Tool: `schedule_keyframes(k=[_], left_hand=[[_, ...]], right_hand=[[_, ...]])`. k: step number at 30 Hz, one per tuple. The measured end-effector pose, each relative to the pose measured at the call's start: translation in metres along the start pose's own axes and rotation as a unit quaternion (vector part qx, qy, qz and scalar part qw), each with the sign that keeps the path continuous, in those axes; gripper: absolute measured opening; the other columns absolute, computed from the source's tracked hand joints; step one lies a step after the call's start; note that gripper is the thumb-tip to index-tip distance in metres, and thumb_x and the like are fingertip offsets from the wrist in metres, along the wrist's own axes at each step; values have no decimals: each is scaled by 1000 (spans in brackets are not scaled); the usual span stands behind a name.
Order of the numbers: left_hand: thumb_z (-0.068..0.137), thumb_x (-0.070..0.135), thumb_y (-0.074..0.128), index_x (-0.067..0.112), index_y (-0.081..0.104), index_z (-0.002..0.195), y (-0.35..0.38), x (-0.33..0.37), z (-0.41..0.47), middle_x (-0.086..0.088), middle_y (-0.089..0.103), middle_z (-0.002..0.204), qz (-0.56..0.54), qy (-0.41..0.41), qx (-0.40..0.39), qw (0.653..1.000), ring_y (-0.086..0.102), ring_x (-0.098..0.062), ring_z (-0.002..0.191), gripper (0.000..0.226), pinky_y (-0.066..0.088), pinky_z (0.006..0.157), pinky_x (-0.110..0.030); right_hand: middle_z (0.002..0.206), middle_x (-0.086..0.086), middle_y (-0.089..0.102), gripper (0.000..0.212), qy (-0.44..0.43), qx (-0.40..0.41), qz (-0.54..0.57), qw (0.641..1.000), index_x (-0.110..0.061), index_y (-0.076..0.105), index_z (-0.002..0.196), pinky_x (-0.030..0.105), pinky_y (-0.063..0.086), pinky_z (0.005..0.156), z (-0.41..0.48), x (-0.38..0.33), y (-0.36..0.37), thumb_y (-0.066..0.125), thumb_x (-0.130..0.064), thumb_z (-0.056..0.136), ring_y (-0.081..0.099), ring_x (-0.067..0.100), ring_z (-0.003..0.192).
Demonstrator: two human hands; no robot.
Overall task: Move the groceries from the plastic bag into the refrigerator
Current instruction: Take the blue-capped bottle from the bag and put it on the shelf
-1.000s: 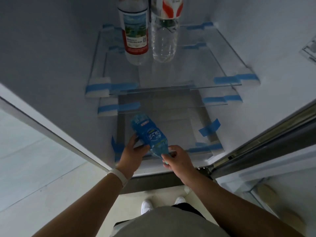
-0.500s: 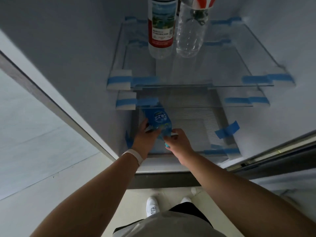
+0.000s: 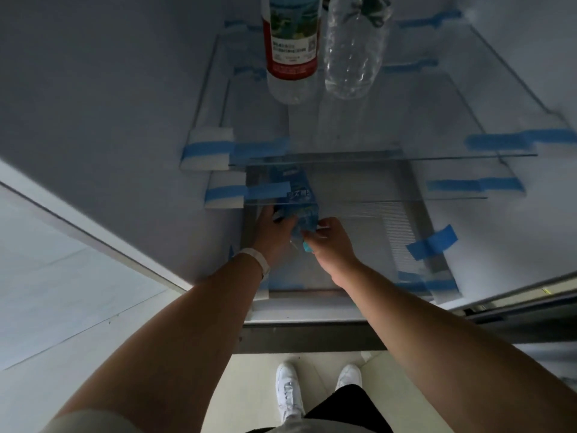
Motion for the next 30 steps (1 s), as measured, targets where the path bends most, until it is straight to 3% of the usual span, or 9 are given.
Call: schedule_keyframes(k=[4,7,10,13,16,19,22,26,30], left_hand=[[89,23,69,32,66,110,2,7,8,7,72,110,20,12,19,1000,68,-10,104,24,54,96,-41],[90,28,68,33,64,117,4,8,7,9,70,114,46,22,22,998,65,-9,106,28,53,95,-36],[91,28,65,29,61,125,4,14,-2,8,68,117,84,40,36,995,63,-3,103,34,49,82,-17],[95,18,60,30,62,117,6,22,-14,17,67,101,105,56,25,993,59,18,82,26,42,63,1],[94,15,58,35,64,101,6,25,-26,16,69,94,112,70,6,991,63,13,81,23,49,68,-8],[87,21,63,31,63,115,3,25,-42,5,70,113,116,65,-20,991,68,-12,103,30,54,84,-25],[79,41,64,31,57,130,-3,19,-58,0,60,131,185,87,-40,978,60,-17,116,52,49,101,-39],[90,27,68,24,51,138,-12,22,-84,10,48,129,246,124,-58,959,49,-9,119,50,37,104,-26],[86,42,61,23,54,137,-25,24,-111,7,50,131,310,187,-85,928,49,-18,125,55,37,108,-30]], right_hand=[[91,-5,66,32,-3,5,-14,1000,-14,53,104,41,55,77,8,-1,-2,75,-26,84,67,17,86],[95,0,70,36,-16,-6,-26,1000,-12,56,107,37,55,70,9,-1,-7,75,-31,82,68,16,85],[93,1,70,30,-25,-21,-69,997,-15,58,103,35,53,71,5,-4,-13,72,-34,85,67,16,83],[92,3,70,11,-51,-32,-114,992,-25,58,89,35,50,75,-3,-11,-21,68,-28,88,66,16,86],[100,0,66,16,-67,-32,-145,987,-25,55,100,29,47,72,-16,-16,-32,67,-28,89,63,15,89],[120,4,61,31,-112,-45,-231,966,-21,56,121,27,46,80,-36,-17,-46,64,-30,92,61,13,100],[134,3,54,47,-158,-40,-341,926,-17,50,137,29,44,93,-62,-21,-65,58,-37,95,55,17,118],[136,0,51,49,-184,-32,-430,883,-18,48,138,35,47,99,-95,-28,-90,53,-43,96,53,17,120],[130,1,56,53,-210,-6,-482,851,-17,53,132,33,48,95,-131,-35,-110,43,-51,93,55,18,116]])
Point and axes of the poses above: each hand's wrist, its own z-axis towards the middle knuckle, its own y-axis out of the palm, x = y × z, the point moved 1 cm from there along z, towards the middle knuckle
